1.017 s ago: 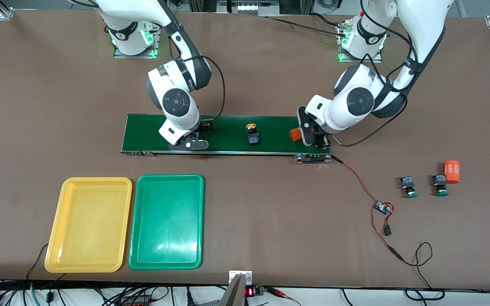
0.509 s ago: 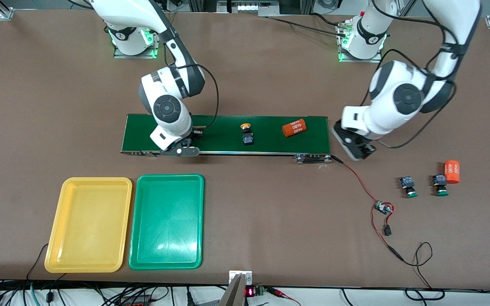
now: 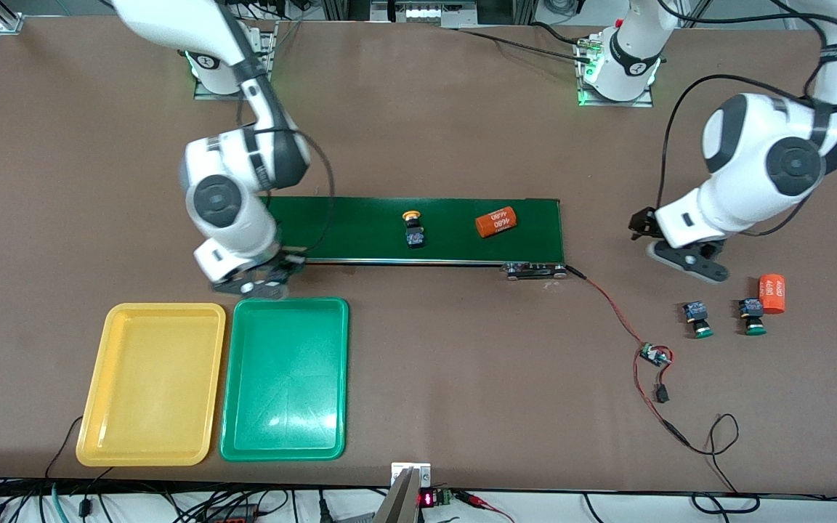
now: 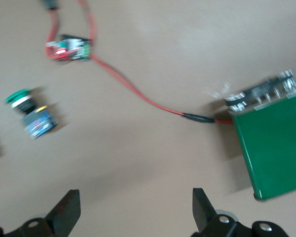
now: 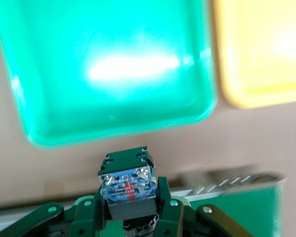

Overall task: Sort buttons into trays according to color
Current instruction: 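Lower the button into the yellow tray while the left gripper reaches buttons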

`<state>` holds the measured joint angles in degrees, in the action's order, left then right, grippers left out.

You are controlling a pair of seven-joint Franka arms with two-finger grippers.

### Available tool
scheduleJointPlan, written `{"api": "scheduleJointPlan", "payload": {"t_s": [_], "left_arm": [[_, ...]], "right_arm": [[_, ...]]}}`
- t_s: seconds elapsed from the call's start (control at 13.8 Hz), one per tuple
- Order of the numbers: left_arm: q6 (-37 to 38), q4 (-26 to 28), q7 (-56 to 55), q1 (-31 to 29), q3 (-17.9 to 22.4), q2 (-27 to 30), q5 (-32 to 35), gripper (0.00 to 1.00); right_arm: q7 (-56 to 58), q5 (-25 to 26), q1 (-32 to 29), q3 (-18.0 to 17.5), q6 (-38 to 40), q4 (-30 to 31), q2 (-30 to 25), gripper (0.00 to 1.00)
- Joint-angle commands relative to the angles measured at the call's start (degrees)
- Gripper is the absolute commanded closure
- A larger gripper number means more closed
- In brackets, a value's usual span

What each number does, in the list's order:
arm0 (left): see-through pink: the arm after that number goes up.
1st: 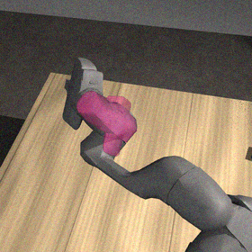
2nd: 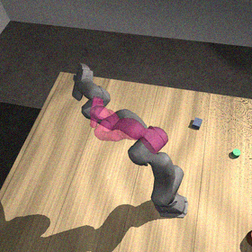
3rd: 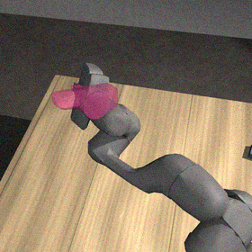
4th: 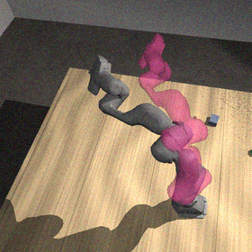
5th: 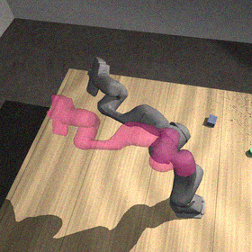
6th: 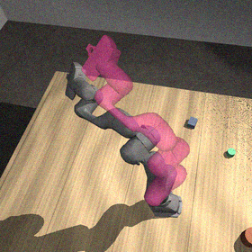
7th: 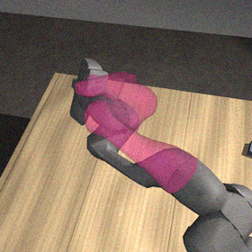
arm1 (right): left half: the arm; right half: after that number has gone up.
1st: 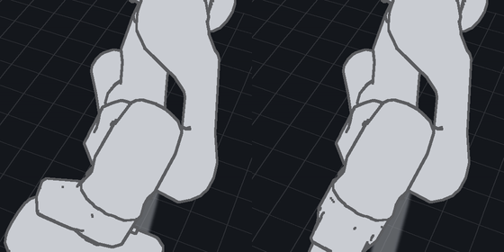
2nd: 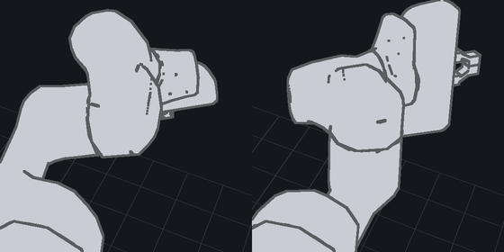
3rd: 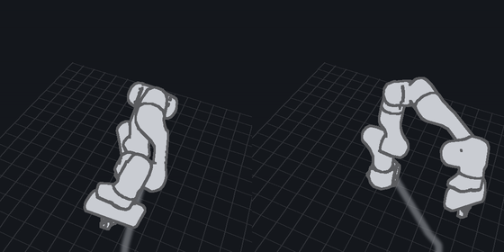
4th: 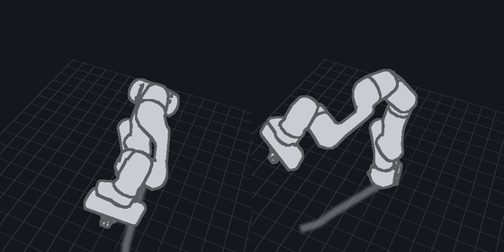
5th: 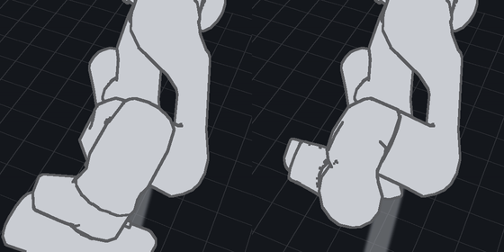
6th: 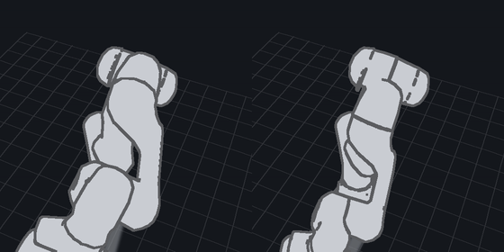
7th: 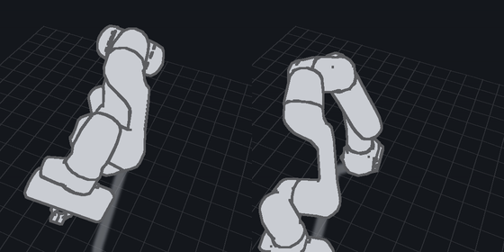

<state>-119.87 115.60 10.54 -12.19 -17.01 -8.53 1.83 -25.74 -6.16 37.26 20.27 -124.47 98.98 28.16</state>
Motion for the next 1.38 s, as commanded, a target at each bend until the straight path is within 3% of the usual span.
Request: {"api": "scheduleJointPlan", "payload": {"t_s": [0.0,0.36,0.73,0.94,1.02,1.09,1.16,1.31], "left_arm": [[1.92,-2.74,-7.18,1.11,4.77,0.27,-1.30,0.00],[-0.35,-5.91,-14.22,2.43,12.25,-4.90,-1.21,0.00],[-18.52,-6.70,-13.26,4.27,16.99,-14.83,-0.77,0.00],[-27.59,-6.88,-13.26,4.71,17.18,-20.72,-0.68,0.00],[-29.35,-7.31,-13.26,4.37,17.18,-22.65,-0.60,0.00],[-30.15,-9.23,-13.26,3.75,17.18,-24.85,-0.42,0.00],[-30.25,-10.73,-13.18,3.57,17.18,-26.43,-0.42,0.00],[-30.34,-11.01,-13.17,3.57,17.18,-28.29,-0.51,0.00]], "right_arm": [[1.13,0.79,-7.78,-0.05,1.34,-8.60,5.40,0.89],[12.97,0.62,-14.66,-0.05,0.38,-12.23,11.73,0.90],[19.66,0.62,-17.30,-0.05,-3.56,-16.71,18.24,0.89],[21.70,0.01,-18.54,-0.23,-9.11,-16.71,20.26,0.87],[21.70,0.00,-18.54,-0.32,-9.82,-16.71,20.62,0.69],[21.00,-0.08,-18.45,-0.32,-10.17,-16.71,20.88,0.28],[21.17,-0.17,-18.36,-0.32,-10.18,-16.71,20.88,0.00],[21.17,-0.43,-18.19,-0.40,-9.91,-16.71,20.27,0.00]]}}
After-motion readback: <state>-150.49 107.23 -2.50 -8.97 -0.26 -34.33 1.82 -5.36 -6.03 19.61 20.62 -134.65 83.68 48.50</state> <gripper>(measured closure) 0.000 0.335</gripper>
